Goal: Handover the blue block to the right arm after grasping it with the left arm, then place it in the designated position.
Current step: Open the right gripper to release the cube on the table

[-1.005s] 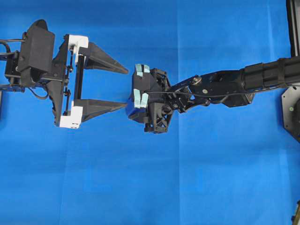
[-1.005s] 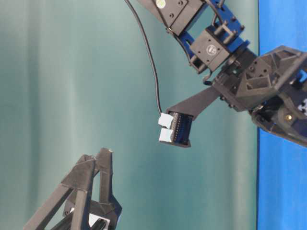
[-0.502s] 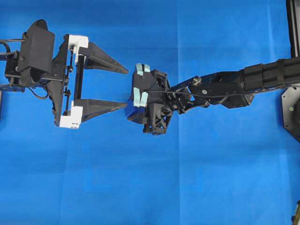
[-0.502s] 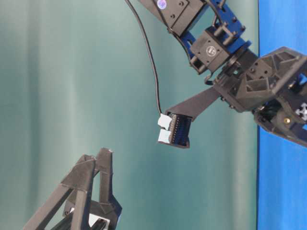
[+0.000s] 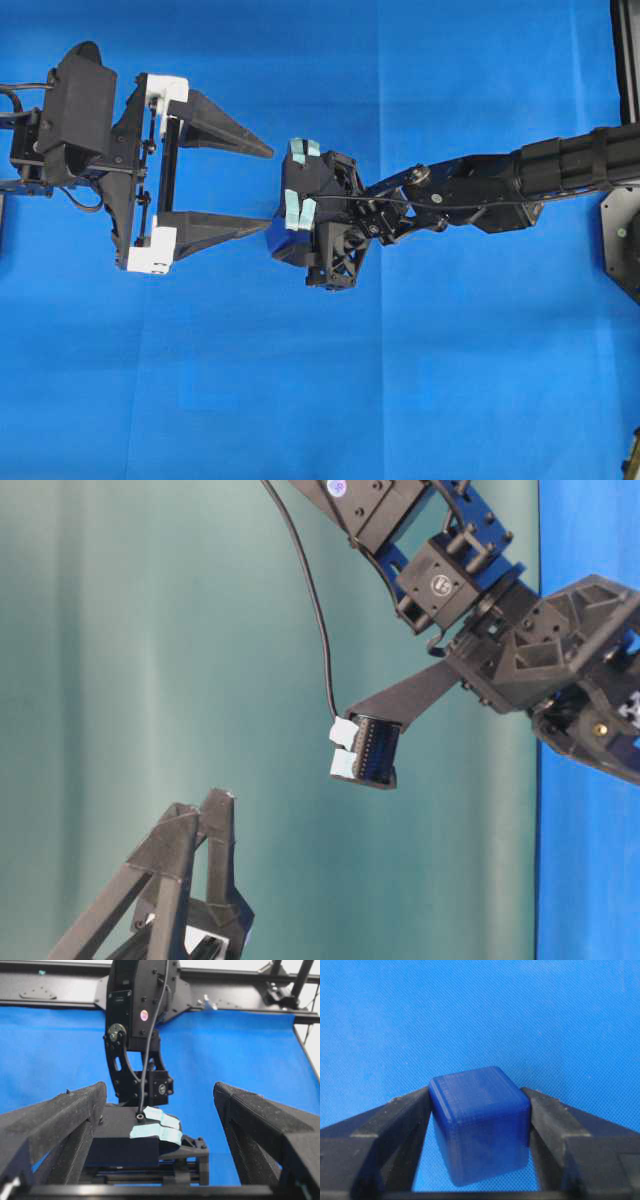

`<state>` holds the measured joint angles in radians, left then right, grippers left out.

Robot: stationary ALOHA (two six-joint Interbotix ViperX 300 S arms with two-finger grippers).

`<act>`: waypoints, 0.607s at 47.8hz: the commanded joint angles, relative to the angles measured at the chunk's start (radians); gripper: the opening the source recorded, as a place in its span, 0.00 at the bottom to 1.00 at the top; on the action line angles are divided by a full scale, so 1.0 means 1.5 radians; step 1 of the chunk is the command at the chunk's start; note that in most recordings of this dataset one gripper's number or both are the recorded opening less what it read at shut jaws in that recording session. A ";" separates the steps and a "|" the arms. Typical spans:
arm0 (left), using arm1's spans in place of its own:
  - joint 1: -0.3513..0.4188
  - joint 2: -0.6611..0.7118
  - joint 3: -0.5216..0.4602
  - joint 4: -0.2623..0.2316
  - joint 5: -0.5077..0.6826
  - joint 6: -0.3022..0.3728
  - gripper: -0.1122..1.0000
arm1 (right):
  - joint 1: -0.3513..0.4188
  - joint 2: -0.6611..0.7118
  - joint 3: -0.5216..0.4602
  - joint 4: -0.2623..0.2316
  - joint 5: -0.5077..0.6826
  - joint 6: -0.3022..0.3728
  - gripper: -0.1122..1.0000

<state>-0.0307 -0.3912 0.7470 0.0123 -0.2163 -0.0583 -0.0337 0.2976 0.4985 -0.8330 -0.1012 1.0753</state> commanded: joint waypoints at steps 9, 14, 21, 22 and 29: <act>-0.002 -0.006 -0.016 0.001 -0.003 0.000 0.93 | 0.001 -0.009 -0.009 -0.001 0.011 -0.001 0.95; -0.002 -0.006 -0.016 0.001 -0.003 0.000 0.93 | 0.001 -0.010 -0.009 -0.001 0.011 -0.001 0.89; -0.002 -0.007 -0.016 0.001 -0.003 0.000 0.93 | 0.001 -0.022 -0.005 -0.001 0.012 -0.001 0.90; -0.001 -0.007 -0.016 0.001 -0.003 0.000 0.93 | 0.001 -0.027 -0.003 -0.001 0.013 -0.001 0.90; -0.002 -0.007 -0.016 0.001 -0.003 0.000 0.93 | 0.001 -0.080 0.017 -0.002 0.032 -0.004 0.90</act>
<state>-0.0307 -0.3912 0.7470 0.0107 -0.2163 -0.0583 -0.0337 0.2577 0.5200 -0.8345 -0.0644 1.0723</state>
